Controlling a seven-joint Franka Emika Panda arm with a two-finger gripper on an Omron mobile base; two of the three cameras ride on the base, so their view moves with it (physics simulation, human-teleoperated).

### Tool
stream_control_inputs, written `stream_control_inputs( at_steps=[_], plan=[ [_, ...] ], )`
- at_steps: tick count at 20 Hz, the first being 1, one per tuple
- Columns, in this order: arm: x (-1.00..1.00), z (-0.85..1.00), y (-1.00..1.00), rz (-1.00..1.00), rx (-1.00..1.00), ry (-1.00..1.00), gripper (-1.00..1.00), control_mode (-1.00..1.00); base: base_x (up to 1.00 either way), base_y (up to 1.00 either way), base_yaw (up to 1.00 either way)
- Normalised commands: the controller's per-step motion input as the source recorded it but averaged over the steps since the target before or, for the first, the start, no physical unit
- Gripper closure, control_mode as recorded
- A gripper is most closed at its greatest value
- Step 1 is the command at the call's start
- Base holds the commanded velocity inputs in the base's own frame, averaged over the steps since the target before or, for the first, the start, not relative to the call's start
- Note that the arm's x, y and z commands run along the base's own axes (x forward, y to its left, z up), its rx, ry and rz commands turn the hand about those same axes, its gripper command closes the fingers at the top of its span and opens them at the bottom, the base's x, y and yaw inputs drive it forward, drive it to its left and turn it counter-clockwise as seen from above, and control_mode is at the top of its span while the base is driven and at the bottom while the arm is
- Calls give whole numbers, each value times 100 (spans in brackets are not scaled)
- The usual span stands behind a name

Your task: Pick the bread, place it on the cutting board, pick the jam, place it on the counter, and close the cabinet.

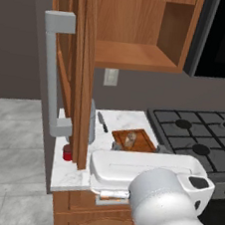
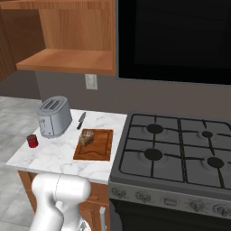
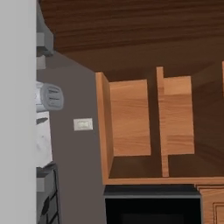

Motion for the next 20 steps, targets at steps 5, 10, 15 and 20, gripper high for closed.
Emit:
stream_control_inputs(
  at_steps=[5,10,15,20],
  plan=[
    [-20,0,12,2,0,-10,-100,-100,0,0,0],
    [-12,0,15,3,0,-8,-100,-100,0,0,0],
    [-4,-1,22,5,0,-1,-100,-100,0,0,0],
    [-3,-3,24,5,0,0,-100,-100,0,0,0]
  ],
)
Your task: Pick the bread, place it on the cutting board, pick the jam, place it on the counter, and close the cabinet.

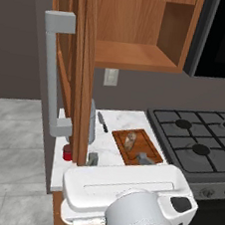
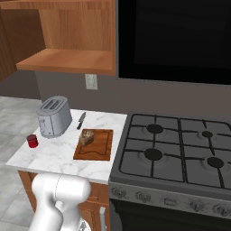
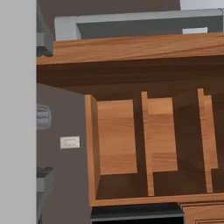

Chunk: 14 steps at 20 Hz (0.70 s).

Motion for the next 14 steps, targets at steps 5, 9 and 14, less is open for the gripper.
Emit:
stream_control_inputs(
  at_steps=[5,9,14],
  plan=[
    [-2,-2,23,4,0,0,-100,-100,0,0,0],
    [-4,0,20,4,0,0,-100,-100,0,0,0],
    [-4,0,18,3,0,-2,-100,-100,0,0,0]
  ],
)
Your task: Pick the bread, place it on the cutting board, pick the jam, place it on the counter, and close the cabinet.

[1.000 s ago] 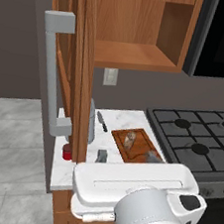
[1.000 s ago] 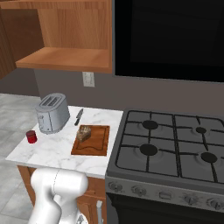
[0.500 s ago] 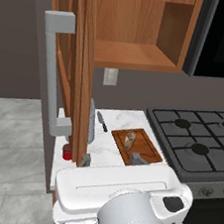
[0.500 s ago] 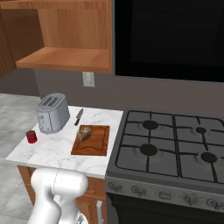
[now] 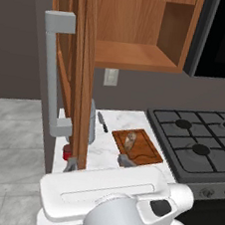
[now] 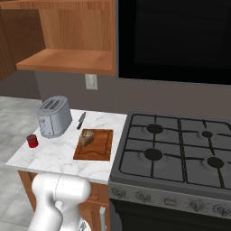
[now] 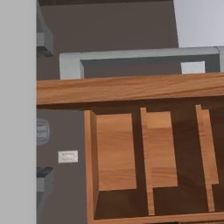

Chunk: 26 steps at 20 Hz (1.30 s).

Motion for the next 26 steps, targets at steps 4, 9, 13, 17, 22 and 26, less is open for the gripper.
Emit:
stream_control_inputs(
  at_steps=[4,9,13,17,22,26],
  plan=[
    [-3,0,18,3,0,-2,-100,-100,0,0,0],
    [-2,0,16,2,0,-2,-100,-100,0,0,0],
    [-4,0,16,2,0,-4,-100,-100,0,0,0],
    [-4,0,16,1,0,-3,-100,-100,0,0,0],
    [-5,0,17,0,0,-2,-100,-100,0,0,0],
    [-8,0,13,0,0,-1,-100,-100,0,0,0]
  ],
)
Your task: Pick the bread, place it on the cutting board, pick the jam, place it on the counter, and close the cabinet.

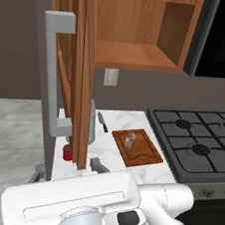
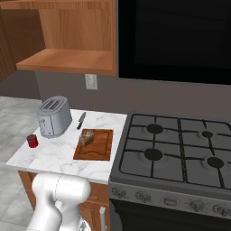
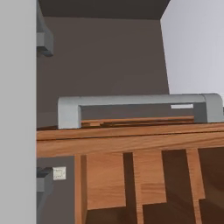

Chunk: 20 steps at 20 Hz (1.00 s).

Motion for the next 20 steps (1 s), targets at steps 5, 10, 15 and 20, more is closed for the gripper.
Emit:
stream_control_inputs(
  at_steps=[5,10,15,20],
  plan=[
    [-6,0,13,0,0,-3,-100,-100,0,0,0],
    [-1,0,9,0,0,-4,-100,-100,0,0,0],
    [0,0,14,0,0,-3,-100,-100,0,0,0],
    [0,0,16,0,0,-1,-100,-100,0,0,0]
  ],
)
